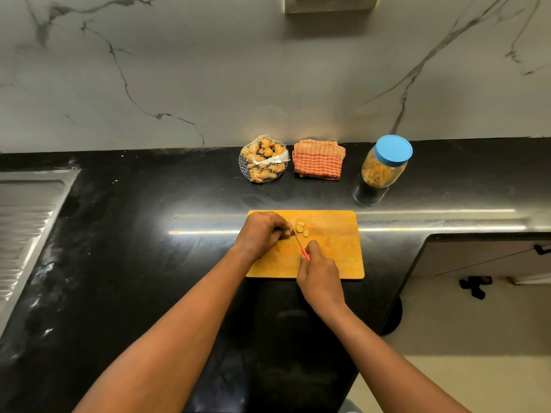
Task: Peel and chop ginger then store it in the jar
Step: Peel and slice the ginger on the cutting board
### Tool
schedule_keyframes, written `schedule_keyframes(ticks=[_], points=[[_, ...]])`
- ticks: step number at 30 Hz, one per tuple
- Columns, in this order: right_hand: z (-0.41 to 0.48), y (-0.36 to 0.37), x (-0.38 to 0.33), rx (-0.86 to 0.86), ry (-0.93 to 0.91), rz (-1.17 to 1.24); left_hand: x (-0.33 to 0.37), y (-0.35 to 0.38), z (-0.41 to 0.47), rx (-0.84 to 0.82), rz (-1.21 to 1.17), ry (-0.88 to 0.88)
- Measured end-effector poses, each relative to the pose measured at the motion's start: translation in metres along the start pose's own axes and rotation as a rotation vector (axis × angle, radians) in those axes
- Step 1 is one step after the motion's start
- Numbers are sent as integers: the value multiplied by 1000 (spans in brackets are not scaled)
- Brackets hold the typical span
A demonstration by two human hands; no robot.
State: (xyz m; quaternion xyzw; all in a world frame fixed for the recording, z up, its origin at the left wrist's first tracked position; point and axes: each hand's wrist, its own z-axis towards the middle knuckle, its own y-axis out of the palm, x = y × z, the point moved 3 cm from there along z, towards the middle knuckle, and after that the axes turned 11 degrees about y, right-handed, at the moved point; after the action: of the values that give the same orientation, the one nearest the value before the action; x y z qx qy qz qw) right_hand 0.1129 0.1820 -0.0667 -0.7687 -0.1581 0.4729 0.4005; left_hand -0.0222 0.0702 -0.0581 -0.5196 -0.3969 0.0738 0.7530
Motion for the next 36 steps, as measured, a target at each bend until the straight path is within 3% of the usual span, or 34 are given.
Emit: schedule_keyframes(ticks=[21, 36], points=[[-6, -6, 5, 4, 72, -29, 1, -2, -1, 18, 9, 8], [-2, -10, 4, -62, 193, 171, 5, -4, -4, -5, 8, 24]])
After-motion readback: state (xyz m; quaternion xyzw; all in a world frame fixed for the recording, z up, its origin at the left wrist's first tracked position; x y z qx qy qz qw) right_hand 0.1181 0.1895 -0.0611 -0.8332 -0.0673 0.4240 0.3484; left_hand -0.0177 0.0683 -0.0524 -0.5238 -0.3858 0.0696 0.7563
